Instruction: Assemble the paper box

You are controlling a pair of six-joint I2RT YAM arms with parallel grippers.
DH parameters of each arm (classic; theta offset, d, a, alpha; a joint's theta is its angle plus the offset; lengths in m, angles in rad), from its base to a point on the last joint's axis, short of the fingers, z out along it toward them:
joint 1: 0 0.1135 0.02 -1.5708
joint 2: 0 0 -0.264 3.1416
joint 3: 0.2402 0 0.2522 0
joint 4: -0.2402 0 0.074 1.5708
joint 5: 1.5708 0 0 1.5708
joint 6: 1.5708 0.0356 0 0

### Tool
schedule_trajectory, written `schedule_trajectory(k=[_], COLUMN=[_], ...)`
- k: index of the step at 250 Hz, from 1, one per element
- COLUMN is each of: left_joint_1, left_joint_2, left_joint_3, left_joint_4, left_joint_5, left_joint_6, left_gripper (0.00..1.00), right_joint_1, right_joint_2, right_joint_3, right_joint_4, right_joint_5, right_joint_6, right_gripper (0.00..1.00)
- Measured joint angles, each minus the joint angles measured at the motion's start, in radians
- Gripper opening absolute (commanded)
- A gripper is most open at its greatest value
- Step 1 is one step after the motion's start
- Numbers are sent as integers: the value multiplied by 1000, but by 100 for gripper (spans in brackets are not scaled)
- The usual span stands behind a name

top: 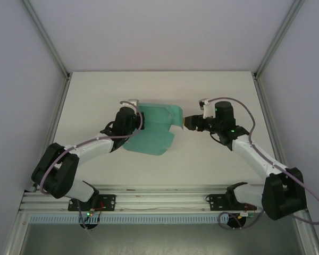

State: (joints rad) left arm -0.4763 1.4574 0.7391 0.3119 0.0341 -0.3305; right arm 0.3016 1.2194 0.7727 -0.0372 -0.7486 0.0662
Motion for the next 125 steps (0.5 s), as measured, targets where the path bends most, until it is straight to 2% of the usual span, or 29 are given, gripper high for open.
schedule_trajectory(k=[60,125], left_joint_1=[0,-18], left_joint_2=[20,35], left_joint_3=[21,29], left_joint_4=[-10,-23], left_joint_5=[8,-26], left_joint_6=[0,11], left_gripper=[0,0], right_joint_1=[66,135], right_joint_2=[98,176], right_joint_3=[69,149], right_joint_4=[12,11], right_joint_5=[-75,-19], right_joint_6=[-20,-15], right_gripper=[54,50])
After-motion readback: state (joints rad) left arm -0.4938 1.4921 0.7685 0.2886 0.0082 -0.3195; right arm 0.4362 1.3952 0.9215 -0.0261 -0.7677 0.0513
